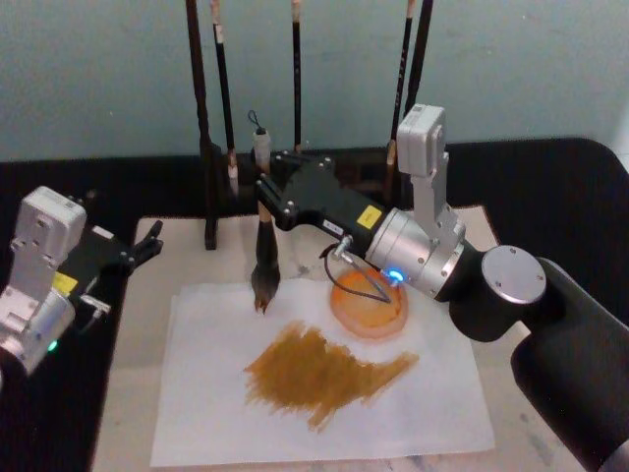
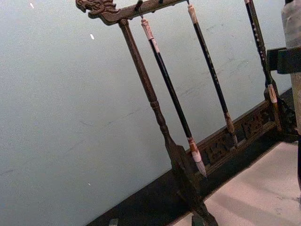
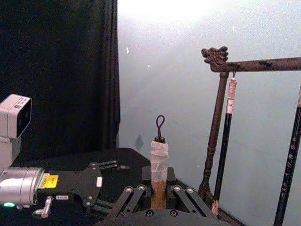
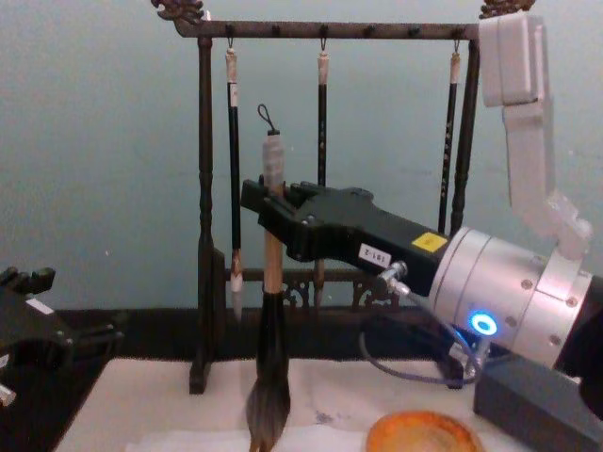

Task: Pick up the brush from the inkstone, write on the paper, then place the brush back to its original position.

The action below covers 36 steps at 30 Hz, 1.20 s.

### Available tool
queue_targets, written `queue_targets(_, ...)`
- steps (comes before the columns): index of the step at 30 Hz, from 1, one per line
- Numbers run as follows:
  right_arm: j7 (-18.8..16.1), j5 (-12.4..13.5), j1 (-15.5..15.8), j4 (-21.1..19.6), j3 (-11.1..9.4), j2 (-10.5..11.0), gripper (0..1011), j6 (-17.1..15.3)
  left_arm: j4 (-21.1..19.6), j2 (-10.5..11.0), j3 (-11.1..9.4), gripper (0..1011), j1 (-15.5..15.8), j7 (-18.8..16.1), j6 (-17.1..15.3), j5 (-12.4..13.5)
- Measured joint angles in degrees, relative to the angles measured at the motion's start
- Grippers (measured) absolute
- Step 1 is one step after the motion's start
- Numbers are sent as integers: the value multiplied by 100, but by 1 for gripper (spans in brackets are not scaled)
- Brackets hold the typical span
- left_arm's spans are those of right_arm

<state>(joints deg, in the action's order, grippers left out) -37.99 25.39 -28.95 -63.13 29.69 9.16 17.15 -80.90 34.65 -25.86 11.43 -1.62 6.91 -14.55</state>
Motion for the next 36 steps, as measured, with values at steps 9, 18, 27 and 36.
queue_targets(9,13,-8,35,37,8,-6,177,-14,0,0,0,1010,0,0,0,0)
queue_targets(18,73,-99,41,75,11,-13,177,3,0,0,0,1010,0,0,0,0)
queue_targets(27,156,-212,155,-137,1,94,177,8,0,0,0,1009,0,0,0,0)
queue_targets(36,252,-315,281,-358,-33,225,177,-14,0,0,0,1010,0,0,0,0)
